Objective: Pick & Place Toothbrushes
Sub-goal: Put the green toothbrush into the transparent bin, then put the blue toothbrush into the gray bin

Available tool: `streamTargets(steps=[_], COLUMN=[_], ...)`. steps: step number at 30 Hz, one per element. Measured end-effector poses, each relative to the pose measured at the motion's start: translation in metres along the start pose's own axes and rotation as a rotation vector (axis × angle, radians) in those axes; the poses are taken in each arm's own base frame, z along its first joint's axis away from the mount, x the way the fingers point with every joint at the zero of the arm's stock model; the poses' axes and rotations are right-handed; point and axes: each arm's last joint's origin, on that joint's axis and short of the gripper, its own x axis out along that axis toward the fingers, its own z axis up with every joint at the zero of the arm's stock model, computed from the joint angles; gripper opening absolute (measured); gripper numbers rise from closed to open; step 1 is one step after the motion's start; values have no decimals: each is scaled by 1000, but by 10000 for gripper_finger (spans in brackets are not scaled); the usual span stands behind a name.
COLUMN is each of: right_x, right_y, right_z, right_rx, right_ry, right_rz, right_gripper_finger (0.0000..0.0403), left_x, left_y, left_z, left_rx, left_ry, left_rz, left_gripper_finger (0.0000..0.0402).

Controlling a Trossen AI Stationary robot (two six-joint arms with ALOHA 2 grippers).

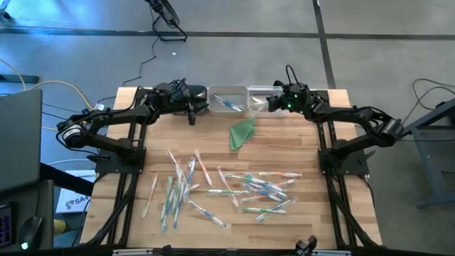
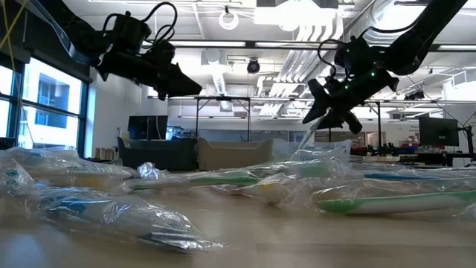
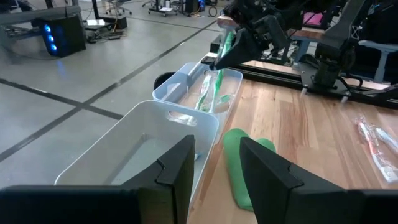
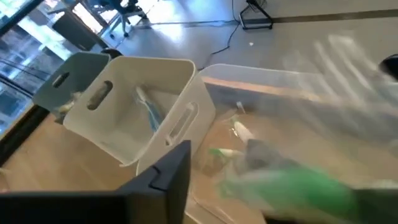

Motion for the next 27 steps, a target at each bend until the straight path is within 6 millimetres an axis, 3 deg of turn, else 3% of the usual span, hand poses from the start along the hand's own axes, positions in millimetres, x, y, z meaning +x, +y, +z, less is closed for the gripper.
streamTargets(steps=[6,17,27], right_x=[-1,-5,-5], right_y=[-3,-7,1], right_z=[1,7,12], right_rx=[-95,-327,-347], right_ry=[-28,-115,-158], right_rz=[-78,-293,-152], right_gripper_finger=[188,180,180], left_x=[0,0,0], left_y=[0,0,0], left_z=[0,0,0], left_rx=[-3,-5,3], left_ry=[0,0,0], left_rz=[0,0,3], left_gripper_finger=[125,125,125])
